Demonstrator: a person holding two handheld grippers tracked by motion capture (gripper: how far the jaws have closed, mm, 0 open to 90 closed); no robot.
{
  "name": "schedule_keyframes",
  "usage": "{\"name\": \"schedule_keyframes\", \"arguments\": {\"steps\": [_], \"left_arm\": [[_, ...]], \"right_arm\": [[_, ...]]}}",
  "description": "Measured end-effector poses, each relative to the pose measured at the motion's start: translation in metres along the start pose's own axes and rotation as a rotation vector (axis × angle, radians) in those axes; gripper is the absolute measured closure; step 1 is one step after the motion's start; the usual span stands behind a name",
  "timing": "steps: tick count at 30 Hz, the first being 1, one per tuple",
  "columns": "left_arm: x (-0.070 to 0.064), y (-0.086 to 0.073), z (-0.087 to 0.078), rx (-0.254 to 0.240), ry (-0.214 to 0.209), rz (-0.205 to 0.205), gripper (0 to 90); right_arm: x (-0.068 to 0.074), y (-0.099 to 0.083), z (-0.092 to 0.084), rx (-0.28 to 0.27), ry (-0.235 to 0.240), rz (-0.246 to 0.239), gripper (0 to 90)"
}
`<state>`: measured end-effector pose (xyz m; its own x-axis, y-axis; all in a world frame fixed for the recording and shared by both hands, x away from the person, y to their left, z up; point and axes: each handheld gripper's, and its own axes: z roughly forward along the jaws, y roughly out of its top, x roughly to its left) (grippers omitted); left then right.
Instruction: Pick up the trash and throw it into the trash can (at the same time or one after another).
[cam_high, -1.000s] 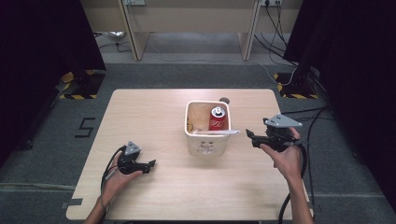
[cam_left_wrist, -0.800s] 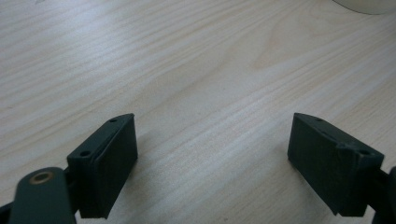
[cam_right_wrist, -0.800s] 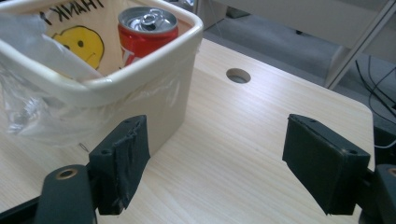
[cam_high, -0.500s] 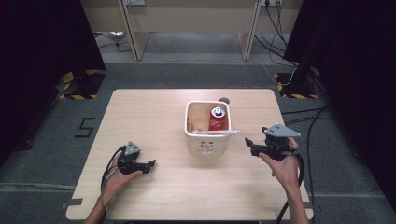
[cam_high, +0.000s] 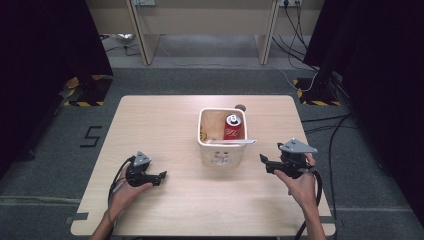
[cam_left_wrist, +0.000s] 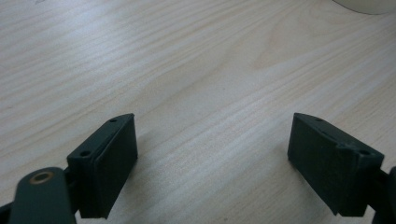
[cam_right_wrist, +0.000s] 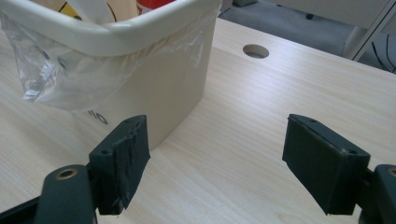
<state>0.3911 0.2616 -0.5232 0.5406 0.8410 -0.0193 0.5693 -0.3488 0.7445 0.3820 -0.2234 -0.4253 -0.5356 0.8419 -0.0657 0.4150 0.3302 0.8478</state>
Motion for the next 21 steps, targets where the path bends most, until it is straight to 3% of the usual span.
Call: {"name": "schedule_keyframes", "arguments": {"steps": [21], "left_arm": [[0.0, 0.0, 0.0, 0.001, -0.001, 0.0, 15.2]], "right_arm": [[0.013, -0.028, 0.016, 0.086, 0.003, -0.012, 22.8]]}}
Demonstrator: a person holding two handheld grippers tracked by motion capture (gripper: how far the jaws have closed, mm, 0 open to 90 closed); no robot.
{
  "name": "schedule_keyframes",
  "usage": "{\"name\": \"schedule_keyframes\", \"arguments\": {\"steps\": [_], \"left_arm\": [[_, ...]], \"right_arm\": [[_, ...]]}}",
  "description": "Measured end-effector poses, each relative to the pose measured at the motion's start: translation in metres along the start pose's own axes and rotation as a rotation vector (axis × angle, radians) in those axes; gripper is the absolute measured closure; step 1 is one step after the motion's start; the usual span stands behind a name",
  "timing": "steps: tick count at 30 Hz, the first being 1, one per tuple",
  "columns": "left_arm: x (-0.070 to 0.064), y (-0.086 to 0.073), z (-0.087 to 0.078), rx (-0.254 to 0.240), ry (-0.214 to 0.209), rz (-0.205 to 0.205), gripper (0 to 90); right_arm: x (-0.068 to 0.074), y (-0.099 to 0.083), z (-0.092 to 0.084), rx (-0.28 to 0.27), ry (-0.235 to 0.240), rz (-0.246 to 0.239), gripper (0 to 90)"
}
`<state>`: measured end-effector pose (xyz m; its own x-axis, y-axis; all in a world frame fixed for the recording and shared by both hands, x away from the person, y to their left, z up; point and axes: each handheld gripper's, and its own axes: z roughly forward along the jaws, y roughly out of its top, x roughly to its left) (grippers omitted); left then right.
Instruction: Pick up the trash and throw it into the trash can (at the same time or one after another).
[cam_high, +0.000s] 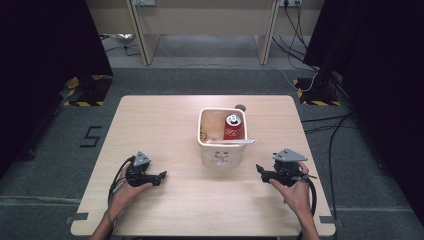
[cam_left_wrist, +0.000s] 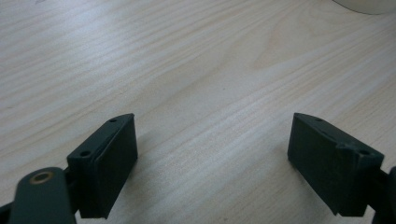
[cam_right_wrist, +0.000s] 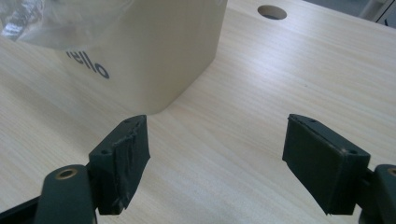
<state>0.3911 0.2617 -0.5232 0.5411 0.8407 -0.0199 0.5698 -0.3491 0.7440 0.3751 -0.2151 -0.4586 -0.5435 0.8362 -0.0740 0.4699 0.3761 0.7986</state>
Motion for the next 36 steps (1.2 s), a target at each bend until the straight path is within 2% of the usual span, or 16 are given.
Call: {"name": "schedule_keyframes", "arguments": {"steps": [10, 21, 36], "left_arm": [[0.0, 0.0, 0.0, 0.0, 0.0, 0.0, 15.2], [0.0, 0.0, 0.0, 0.0, 0.0, 0.0, 15.2], [0.0, 0.0, 0.0, -0.002, 0.001, 0.0, 15.2]], "right_arm": [[0.002, -0.015, 0.002, 0.033, 0.0, 0.013, 22.8], [-0.002, -0.044, -0.001, 0.082, -0.016, 0.049, 22.4], [0.0, -0.053, -0.003, 0.107, -0.028, 0.053, 20.6]]}}
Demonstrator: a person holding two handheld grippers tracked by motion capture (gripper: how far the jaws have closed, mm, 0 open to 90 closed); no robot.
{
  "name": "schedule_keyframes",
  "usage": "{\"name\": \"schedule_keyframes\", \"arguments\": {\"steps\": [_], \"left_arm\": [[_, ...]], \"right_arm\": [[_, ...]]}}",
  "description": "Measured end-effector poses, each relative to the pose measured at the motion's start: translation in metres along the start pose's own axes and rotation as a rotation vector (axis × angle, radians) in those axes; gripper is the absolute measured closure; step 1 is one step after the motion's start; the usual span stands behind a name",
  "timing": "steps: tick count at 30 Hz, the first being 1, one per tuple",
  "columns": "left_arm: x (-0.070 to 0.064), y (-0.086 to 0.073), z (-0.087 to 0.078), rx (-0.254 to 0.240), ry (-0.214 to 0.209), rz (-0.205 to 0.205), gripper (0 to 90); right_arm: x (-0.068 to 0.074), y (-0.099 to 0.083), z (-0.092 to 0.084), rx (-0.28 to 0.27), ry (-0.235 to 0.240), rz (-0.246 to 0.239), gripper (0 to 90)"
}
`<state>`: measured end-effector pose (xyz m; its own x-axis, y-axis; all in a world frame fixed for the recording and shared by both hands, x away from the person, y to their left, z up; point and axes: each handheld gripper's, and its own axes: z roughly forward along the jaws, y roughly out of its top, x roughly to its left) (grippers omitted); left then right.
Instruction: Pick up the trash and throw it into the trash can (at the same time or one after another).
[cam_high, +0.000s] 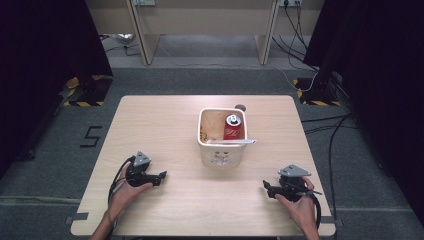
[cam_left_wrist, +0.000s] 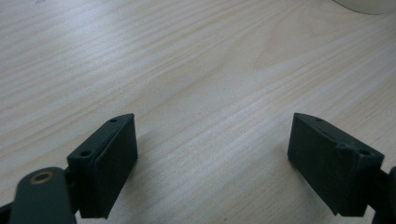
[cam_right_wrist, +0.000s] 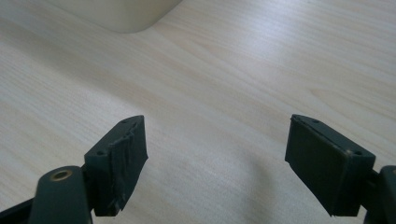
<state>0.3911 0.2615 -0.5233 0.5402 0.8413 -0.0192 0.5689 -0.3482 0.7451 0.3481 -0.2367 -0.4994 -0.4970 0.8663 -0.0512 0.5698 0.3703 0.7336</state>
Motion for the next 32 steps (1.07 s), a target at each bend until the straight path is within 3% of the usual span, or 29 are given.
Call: {"name": "schedule_keyframes", "arguments": {"steps": [5, 7, 17, 32], "left_arm": [[0.0, 0.0, 0.0, 0.002, -0.001, 0.001, 15.2], [0.0, 0.0, 0.0, 0.002, -0.001, 0.001, 15.3], [0.0, 0.0, 0.0, 0.002, -0.001, 0.001, 15.4], [0.0, 0.0, 0.0, 0.0, 0.001, 0.001, 15.4]], "right_arm": [[-0.002, -0.009, 0.003, 0.025, 0.0, 0.013, 20.3], [-0.002, -0.012, 0.004, 0.042, -0.027, 0.006, 19.1], [-0.005, -0.02, 0.003, 0.022, -0.007, 0.072, 14.2], [-0.005, -0.02, 0.003, 0.021, -0.011, 0.071, 13.6]]}}
